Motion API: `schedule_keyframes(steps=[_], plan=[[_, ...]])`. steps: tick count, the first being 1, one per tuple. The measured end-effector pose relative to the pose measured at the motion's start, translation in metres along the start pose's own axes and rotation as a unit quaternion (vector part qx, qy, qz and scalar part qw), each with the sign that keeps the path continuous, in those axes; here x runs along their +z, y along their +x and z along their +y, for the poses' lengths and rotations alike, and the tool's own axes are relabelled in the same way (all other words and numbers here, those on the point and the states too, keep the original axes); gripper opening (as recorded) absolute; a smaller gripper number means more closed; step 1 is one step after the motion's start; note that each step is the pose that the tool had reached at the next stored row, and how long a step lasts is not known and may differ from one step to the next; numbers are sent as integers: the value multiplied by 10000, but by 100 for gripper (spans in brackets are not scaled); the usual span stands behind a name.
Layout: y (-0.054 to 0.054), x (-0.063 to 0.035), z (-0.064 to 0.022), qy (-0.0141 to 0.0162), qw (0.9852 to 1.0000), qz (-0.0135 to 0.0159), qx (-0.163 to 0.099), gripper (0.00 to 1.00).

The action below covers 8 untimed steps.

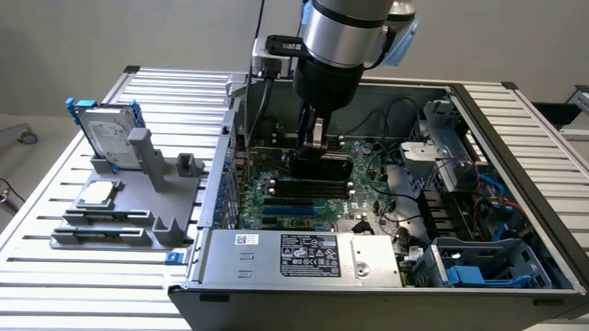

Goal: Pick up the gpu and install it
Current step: 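Insert the gpu into the slot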

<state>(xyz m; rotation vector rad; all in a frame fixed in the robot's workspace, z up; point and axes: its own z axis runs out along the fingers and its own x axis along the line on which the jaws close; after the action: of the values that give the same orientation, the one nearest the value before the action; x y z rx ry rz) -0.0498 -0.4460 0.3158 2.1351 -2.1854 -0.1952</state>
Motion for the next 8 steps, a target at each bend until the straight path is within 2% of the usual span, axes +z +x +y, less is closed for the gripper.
schedule_keyframes(steps=[8], plan=[[96,32,48,-4,9999,14,-101,27]])
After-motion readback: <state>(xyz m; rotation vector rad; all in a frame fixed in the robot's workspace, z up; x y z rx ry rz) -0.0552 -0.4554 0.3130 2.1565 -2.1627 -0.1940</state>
